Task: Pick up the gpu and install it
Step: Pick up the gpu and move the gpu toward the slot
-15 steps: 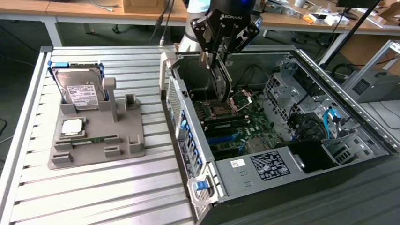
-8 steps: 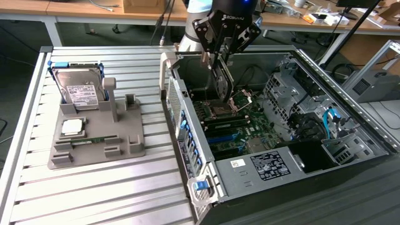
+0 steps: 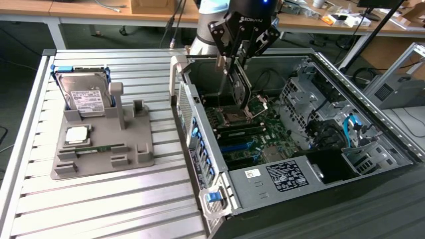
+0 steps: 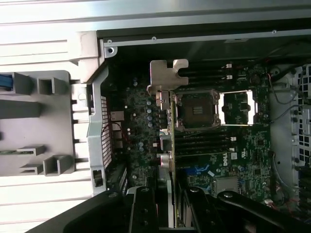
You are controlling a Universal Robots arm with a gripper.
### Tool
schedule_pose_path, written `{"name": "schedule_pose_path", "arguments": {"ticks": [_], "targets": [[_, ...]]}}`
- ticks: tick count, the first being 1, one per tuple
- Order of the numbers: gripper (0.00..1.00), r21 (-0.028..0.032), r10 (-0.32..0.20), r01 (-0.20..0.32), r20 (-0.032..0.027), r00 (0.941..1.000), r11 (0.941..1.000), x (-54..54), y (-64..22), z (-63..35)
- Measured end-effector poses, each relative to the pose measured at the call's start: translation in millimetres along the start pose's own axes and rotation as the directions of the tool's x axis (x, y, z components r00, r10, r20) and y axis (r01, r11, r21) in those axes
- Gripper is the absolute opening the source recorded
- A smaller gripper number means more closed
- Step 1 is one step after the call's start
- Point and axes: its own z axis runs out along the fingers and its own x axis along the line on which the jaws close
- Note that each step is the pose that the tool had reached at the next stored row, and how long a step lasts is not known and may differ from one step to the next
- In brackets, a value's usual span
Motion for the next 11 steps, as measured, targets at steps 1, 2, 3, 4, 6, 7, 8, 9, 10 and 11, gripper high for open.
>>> {"name": "schedule_pose_path", "arguments": {"ticks": [1, 2, 3, 4, 6, 7, 8, 9, 10, 11], "targets": [[0.27, 0.0001, 0.000, 0.000, 0.0000, 1.0000, 1.0000, -0.8, 0.0, 0.2], [0.27, 0.0002, 0.000, 0.000, 0.0001, 1.0000, 1.0000, -1.5, 0.1, 0.4], [0.27, 0.0004, 0.000, 0.000, 0.0000, 1.0000, 1.0000, -2.3, 0.1, 0.6], [0.27, 0.0006, 0.000, 0.000, 0.0000, 1.0000, 1.0000, -3.4, 0.2, 0.8], [0.27, 0.0010, 0.000, 0.000, 0.0001, 1.0000, 1.0000, -5.0, 0.3, 1.3], [0.27, 0.0012, 0.000, 0.000, 0.0000, 1.0000, 1.0000, -5.9, 0.4, 1.5], [0.27, 0.0013, 0.000, 0.000, 0.0001, 1.0000, 1.0000, -6.5, 0.4, 1.7], [0.27, 0.0015, 0.000, 0.000, 0.0001, 1.0000, 1.0000, -7.2, 0.5, 1.9], [0.27, 0.0016, 0.000, 0.000, 0.0001, 1.0000, 1.0000, -7.8, 0.5, 2.1], [0.27, 0.0018, 0.000, 0.000, 0.0001, 1.0000, 1.0000, -8.4, 0.6, 2.3]]}}
